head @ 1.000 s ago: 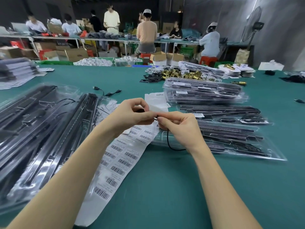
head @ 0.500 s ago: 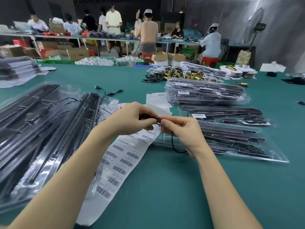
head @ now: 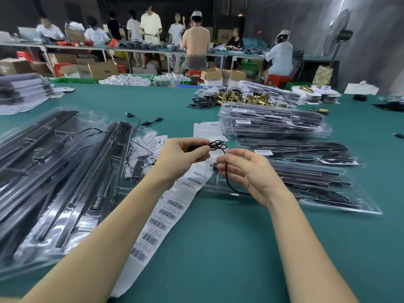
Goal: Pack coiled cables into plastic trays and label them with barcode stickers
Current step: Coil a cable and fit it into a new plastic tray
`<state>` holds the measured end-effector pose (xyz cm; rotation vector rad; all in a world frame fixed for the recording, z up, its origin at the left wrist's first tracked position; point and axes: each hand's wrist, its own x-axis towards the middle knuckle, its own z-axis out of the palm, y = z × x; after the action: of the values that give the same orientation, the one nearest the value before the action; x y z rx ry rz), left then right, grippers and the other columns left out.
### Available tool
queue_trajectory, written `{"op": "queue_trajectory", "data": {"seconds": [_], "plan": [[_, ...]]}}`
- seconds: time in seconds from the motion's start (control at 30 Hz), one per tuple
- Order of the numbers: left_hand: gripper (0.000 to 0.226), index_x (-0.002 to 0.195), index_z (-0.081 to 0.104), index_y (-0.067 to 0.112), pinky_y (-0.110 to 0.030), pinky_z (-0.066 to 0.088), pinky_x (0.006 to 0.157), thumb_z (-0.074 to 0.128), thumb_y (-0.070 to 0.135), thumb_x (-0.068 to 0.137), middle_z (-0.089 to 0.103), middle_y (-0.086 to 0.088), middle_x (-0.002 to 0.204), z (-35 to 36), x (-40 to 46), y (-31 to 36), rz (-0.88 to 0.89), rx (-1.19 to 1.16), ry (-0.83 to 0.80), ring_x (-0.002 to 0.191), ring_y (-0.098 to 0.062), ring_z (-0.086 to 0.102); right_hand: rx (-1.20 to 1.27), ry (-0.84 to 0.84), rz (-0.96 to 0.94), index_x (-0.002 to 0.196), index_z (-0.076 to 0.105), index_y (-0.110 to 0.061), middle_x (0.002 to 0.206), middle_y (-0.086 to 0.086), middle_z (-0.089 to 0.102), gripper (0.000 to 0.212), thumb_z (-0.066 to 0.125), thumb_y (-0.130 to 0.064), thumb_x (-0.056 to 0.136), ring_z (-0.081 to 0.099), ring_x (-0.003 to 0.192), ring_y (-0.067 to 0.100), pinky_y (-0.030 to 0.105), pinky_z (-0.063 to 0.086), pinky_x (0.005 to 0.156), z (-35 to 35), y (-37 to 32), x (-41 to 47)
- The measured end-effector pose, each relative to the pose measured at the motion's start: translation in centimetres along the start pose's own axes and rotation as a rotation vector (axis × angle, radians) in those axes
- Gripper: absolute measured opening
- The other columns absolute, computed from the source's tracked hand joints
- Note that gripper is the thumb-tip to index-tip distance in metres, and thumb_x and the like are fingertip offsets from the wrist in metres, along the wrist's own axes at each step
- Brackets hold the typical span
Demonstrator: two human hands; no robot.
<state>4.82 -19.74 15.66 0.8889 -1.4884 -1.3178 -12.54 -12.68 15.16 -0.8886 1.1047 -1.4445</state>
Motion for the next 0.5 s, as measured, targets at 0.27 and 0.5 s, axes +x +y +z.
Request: {"op": "queue_trajectory", "data": {"seconds": [0.27, 0.5], "plan": [[0.017, 0.105, 0.075, 0.009, -0.022, 0.057, 0.079, 0.072, 0.008, 0.088, 0.077, -0.008, 0.098, 0.25, -0.13, -0.04, -0.046, -0.176, -0.018, 0.081, -0.017, 0.072, -0.060, -0.091, 0.044, 0.097, 0.069, -0.010, 0.094, 0.016, 0.076, 0.011, 0.074, -0.009, 0.087, 0.072, 0.075, 0.021, 0.027, 0.059, 0.068, 0.20, -0.17, -0.37], [0.030, 0.109, 0.071, 0.006, -0.020, 0.055, 0.082, 0.070, 0.013, 0.080, 0.074, -0.008, 0.103, -0.47, -0.40, 0.46, -0.171, -0.412, -0.278, 0.085, -0.012, 0.069, -0.203, -0.154, 0.062, 0.096, 0.072, -0.009, 0.091, 0.012, 0.076, 0.011, 0.075, -0.015, 0.088, 0.074, 0.080, 0.021, 0.027, 0.059, 0.073, 0.14, -0.58, -0.49]]}}
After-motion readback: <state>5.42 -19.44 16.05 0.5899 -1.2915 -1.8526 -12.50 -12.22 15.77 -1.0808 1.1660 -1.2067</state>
